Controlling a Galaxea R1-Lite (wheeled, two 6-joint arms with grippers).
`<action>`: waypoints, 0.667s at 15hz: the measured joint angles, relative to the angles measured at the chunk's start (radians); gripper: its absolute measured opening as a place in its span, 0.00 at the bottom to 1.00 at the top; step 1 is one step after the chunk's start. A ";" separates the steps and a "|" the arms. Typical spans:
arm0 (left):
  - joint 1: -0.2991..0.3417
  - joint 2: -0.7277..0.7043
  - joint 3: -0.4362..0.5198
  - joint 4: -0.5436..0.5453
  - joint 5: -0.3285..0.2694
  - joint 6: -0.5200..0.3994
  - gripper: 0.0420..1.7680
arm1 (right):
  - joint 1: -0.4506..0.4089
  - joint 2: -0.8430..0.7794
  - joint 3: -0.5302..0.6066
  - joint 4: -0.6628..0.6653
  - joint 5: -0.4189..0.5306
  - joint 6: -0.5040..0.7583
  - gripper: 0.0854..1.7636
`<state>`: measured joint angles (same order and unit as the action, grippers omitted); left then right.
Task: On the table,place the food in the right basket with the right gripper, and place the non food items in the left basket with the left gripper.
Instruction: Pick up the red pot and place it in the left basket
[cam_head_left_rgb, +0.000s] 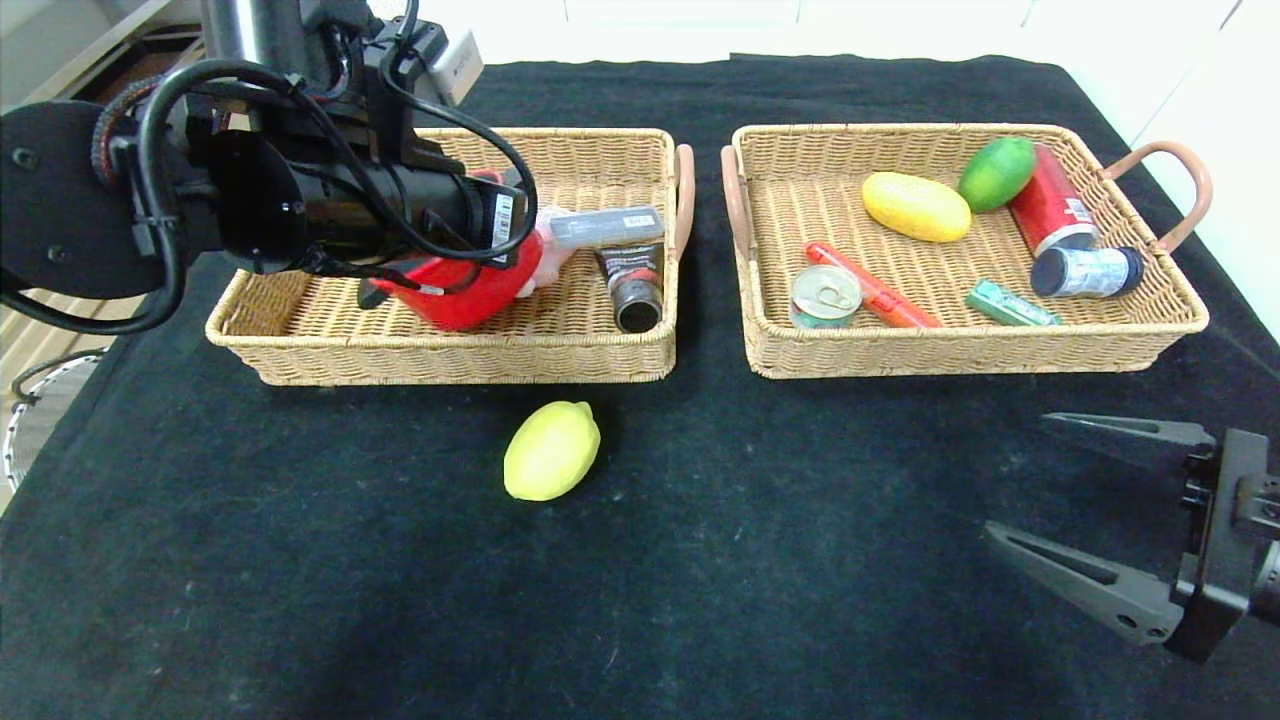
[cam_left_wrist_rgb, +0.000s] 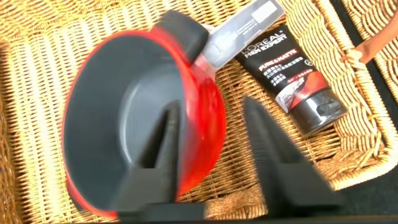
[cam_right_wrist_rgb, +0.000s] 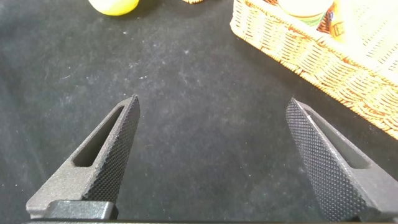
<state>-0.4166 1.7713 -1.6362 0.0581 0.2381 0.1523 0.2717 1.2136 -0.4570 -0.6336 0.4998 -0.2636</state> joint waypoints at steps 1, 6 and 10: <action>0.000 -0.001 0.001 0.004 0.001 0.000 0.52 | 0.000 0.000 0.000 0.000 0.000 0.000 0.97; -0.007 -0.027 0.026 0.027 0.007 0.001 0.73 | 0.000 -0.002 0.000 0.000 0.000 0.000 0.97; -0.055 -0.093 0.094 0.096 0.011 -0.004 0.83 | 0.001 -0.022 0.004 0.001 0.000 -0.001 0.97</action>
<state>-0.4719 1.6785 -1.5417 0.1543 0.2487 0.1481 0.2726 1.1915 -0.4530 -0.6321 0.4998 -0.2649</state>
